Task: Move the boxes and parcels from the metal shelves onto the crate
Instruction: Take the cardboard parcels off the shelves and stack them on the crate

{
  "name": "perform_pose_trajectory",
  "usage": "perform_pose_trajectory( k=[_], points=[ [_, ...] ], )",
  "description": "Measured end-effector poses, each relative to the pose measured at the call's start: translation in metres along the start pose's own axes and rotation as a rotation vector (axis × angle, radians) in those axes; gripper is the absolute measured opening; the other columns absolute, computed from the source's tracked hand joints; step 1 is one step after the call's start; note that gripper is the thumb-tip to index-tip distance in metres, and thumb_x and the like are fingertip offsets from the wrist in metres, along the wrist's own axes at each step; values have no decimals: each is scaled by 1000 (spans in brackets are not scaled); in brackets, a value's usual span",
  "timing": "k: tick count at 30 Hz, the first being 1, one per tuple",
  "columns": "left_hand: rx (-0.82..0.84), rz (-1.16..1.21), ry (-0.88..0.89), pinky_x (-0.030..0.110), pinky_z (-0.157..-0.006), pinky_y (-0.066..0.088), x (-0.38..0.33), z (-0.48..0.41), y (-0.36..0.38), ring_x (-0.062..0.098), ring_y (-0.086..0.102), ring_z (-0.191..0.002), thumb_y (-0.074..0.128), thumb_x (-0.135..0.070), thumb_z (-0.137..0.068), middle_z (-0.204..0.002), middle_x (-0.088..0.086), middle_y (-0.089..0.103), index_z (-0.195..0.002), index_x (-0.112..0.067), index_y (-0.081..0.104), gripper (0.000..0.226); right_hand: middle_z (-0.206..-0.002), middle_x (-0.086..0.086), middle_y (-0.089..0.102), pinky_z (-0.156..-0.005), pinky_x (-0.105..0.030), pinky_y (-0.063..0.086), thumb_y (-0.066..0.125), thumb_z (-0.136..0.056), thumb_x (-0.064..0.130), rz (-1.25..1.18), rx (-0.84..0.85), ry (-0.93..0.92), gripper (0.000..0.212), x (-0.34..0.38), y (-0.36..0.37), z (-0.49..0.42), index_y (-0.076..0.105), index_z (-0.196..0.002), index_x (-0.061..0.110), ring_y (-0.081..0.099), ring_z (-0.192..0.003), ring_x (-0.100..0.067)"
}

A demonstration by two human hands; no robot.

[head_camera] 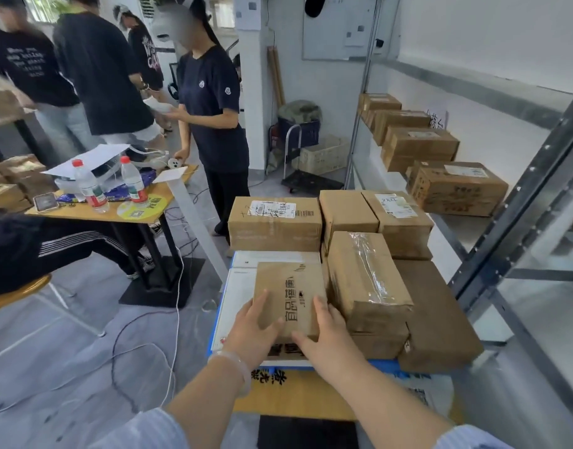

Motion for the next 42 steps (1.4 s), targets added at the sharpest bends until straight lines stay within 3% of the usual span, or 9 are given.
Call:
perform_pose_trajectory(
  k=[5,8,10,14,17,22,31,37,42],
  points=[
    [42,-59,57,37,-101,46,-2,-9,8,14,42,-128,56,-39,-93,-149,-7,29,-149,-37,22,66,-160,10,-11,-113,-35,26,52,-91,55,89,-69,9,85,-13,1,-1,-5,-152,37,8,-146,-15],
    [51,-166,64,27,-103,38,-4,-12,9,18,29,-139,53,-49,-92,-159,-5,13,-151,-39,16,70,-159,14,-19,-117,-37,18,52,-91,55,179,-136,-69,83,-12,-1,7,-3,-152,38,-2,-147,-14],
    [13,-230,91,31,-111,30,-5,-7,5,17,16,-145,51,-53,-91,-160,-10,2,-149,-44,13,70,-158,14,-22,-118,-35,9,51,-92,53,271,-183,-156,83,-9,-1,15,-5,-152,38,-10,-146,-11],
    [-108,-458,378,37,-117,22,-13,21,-1,10,10,-145,48,-52,-93,-158,-14,9,-148,-42,22,62,-156,10,-30,-115,-33,-10,46,-93,52,502,-213,-266,90,-7,9,28,-25,-146,36,-31,-140,-9],
    [-84,-690,484,33,-118,8,-10,33,8,8,1,-146,37,-56,-95,-155,-21,1,-147,-45,12,59,-152,8,-37,-111,-34,-20,47,-94,49,578,-168,-250,96,-11,14,27,-38,-137,36,-41,-134,-10],
    [2,-857,423,37,-118,-4,-7,21,16,5,-22,-142,29,-58,-95,-156,-20,-13,-149,-45,-1,63,-153,5,-36,-116,-38,-14,50,-93,47,601,-99,-208,95,-10,9,14,-26,-148,29,-34,-139,-15],
    [57,-990,396,45,-117,-5,-22,23,15,15,-19,-145,33,-63,-92,-158,-11,-18,-150,-42,-6,73,-158,4,-26,-114,-35,-16,49,-93,50,609,-135,-255,90,-4,3,31,-18,-151,30,-29,-141,-13],
    [0,-978,571,46,-115,-12,-53,55,50,16,-19,-145,34,-64,-88,-159,-9,-17,-147,-44,-12,78,-158,7,-23,-115,-34,-16,47,-89,56,610,-273,-255,90,-23,-13,79,-10,-153,30,-25,-143,-12],
    [16,-915,764,43,-112,-17,-92,93,111,16,-14,-146,38,-65,-84,-160,-8,-13,-146,-47,-15,84,-156,7,-26,-113,-37,-19,48,-85,62,654,-414,-106,96,-65,-51,136,-14,-151,33,-31,-139,-12]
  ],
)
Point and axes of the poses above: each hand's wrist, its own z-axis away from the middle knuckle, its own y-axis out of the palm, x = y × z, the point moved 6 cm from there along -z, towards the middle knuckle
